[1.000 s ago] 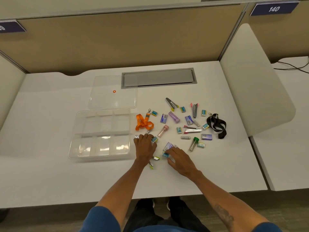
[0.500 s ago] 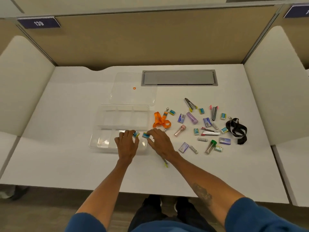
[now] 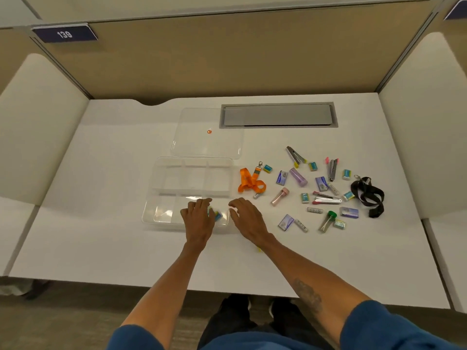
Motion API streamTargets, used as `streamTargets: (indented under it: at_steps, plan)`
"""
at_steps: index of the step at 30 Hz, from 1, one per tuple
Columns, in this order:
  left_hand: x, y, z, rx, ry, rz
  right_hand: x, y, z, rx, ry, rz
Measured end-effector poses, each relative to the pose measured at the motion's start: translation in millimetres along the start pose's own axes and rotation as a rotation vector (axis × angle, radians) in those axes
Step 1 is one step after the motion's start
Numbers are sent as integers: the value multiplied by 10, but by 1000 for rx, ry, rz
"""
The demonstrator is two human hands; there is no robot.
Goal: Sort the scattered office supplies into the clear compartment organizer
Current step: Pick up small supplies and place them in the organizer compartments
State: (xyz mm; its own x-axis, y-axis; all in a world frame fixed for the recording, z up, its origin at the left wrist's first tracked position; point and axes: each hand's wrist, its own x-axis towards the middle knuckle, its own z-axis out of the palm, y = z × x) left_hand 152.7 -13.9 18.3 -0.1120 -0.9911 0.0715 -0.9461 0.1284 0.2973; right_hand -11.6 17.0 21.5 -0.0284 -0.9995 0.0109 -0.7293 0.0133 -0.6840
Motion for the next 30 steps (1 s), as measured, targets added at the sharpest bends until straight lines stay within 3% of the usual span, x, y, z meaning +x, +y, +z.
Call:
streamTargets:
  at_steps: [5,14,20,30]
  plan:
    - [51,425,83,-14,11,198,-206,409,-317,-44,76,54]
    - [-177,1417,470,-160,-359,471,-736,1167,-858,-137,85,321]
    - [-374,1808,756,-101,-507,425,-891,1300,-953,-253,-37,350]
    - [-435,1930,868,-84,-496,302,-931,1411,-933,-272,-77,323]
